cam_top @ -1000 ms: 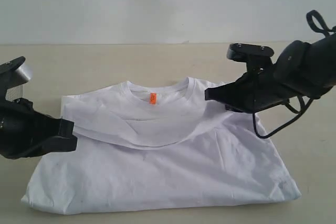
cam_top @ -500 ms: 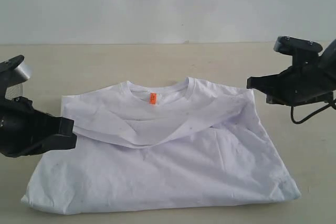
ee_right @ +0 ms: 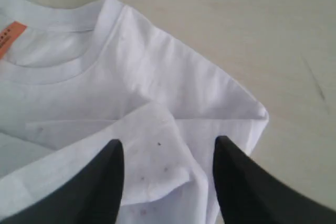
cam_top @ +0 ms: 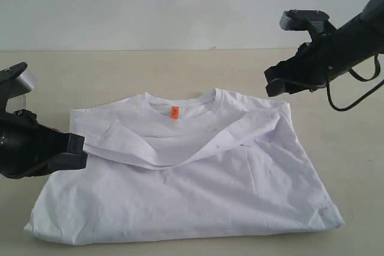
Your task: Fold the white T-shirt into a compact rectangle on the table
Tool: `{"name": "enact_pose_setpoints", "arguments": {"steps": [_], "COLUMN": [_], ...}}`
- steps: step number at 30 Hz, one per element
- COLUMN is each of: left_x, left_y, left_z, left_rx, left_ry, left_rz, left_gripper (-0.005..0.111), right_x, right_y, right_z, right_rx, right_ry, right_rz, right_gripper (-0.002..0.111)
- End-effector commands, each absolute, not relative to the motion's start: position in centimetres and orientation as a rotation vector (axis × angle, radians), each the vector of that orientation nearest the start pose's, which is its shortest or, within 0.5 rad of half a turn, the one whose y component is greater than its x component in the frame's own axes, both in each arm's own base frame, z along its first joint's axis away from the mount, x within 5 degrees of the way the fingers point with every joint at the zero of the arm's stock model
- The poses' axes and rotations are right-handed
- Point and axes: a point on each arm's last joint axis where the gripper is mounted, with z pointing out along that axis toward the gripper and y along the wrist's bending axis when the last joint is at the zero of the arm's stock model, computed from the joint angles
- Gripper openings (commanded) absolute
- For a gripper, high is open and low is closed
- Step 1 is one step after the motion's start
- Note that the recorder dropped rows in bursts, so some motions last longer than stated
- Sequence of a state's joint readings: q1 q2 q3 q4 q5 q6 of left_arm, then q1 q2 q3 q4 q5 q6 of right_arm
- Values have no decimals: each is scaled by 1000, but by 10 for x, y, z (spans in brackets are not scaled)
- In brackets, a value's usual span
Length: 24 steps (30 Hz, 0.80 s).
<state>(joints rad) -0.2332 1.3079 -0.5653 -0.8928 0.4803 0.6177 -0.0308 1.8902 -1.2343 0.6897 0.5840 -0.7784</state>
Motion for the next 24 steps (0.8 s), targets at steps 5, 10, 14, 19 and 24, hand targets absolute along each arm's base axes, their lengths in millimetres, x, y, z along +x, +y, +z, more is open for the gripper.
{"name": "enact_pose_setpoints", "arguments": {"steps": [5, 10, 14, 19, 24], "left_x": [209, 209, 209, 210, 210], "left_y": [-85, -85, -85, -84, -84], "left_z": [202, 202, 202, 202, 202], "left_rx": [180, 180, 186, 184, 179], "left_ry": [2548, 2548, 2547, 2541, 2534], "left_rz": [-638, -638, -636, -628, -620], "left_gripper": [5, 5, 5, 5, 5], "right_x": [401, 405, 408, 408, 409], "right_y": [33, 47, 46, 45, 45], "right_z": [165, 156, 138, 132, 133], "right_rx": [-480, -527, -528, -544, -546], "right_ry": [2546, 2523, 2551, 2565, 2555], "right_rz": [391, 341, 324, 319, 302], "right_gripper": [47, 47, 47, 37, 0]}}
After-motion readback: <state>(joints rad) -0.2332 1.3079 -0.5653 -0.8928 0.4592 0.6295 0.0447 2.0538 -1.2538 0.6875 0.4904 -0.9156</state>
